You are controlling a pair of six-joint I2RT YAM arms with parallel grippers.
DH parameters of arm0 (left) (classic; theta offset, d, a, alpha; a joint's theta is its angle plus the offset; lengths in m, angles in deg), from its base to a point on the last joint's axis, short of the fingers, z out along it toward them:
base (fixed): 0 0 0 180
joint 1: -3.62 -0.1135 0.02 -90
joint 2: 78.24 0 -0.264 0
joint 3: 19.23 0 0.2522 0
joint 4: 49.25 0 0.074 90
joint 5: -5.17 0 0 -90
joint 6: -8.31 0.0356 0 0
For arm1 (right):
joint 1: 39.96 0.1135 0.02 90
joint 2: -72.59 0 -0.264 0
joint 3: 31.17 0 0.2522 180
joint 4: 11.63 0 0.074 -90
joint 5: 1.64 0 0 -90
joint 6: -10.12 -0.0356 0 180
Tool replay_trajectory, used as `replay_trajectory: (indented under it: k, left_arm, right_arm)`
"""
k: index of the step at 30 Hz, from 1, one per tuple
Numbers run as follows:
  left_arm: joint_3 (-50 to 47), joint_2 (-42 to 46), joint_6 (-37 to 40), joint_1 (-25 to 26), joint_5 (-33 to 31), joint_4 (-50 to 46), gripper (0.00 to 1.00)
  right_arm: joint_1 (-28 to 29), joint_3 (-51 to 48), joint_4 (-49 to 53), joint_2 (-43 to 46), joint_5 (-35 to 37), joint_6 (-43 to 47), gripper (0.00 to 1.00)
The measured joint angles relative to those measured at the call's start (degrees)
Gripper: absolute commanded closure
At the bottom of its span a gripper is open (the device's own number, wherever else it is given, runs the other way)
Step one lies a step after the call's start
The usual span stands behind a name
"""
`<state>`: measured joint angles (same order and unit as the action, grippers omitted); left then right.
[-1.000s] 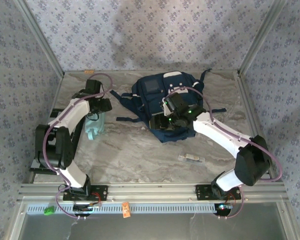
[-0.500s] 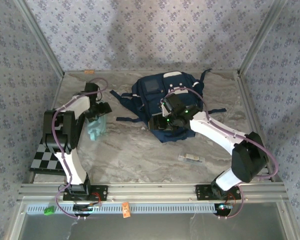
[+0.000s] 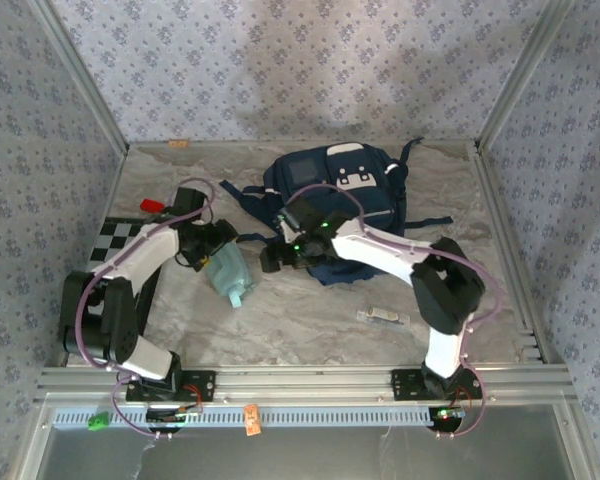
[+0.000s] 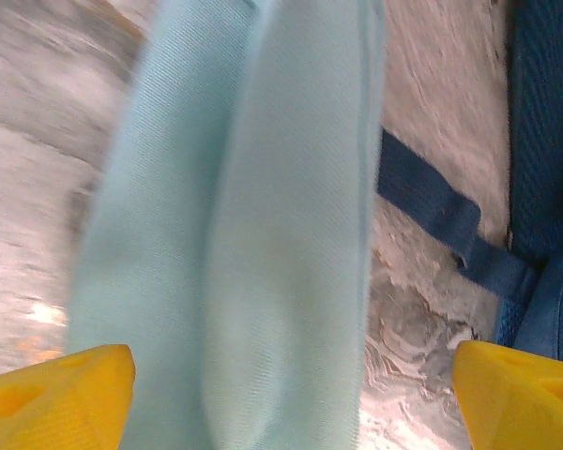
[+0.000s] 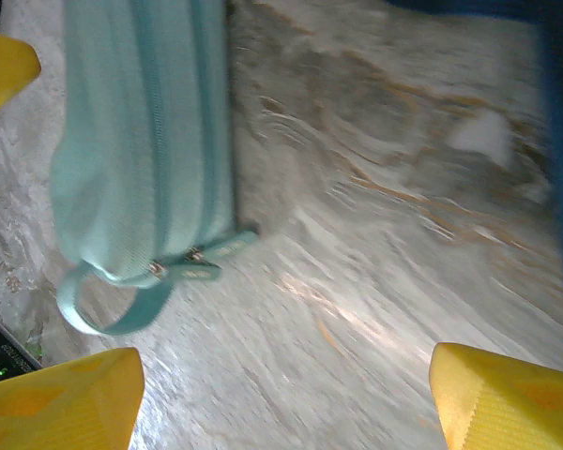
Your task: Pack the student bag
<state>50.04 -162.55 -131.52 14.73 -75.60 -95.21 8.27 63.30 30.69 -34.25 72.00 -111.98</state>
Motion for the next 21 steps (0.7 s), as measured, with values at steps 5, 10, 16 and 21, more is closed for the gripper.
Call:
replay_trajectory:
  k: [5,10,16,21]
  left_arm:
    - [-1.90,4.92,1.88,-1.66,-4.28,-2.32,0.12]
    - [-3.54,8.39,3.26,-3.26,-5.88,-3.76,0.12]
    - [-4.42,8.48,4.11,-4.00,-6.19,-4.24,0.12]
    - [-4.42,8.94,4.79,-4.00,-6.03,-4.31,0.12]
  right_arm:
    - [2.95,10.58,-0.83,-9.99,-1.20,0.02,0.18]
    - [4.70,19.19,-0.57,-17.79,-1.62,0.48,0.33]
    - [5.46,21.33,0.22,-21.11,-1.40,1.57,0.64]
    - [5.55,22.01,1.25,-21.42,-0.72,2.80,0.90]
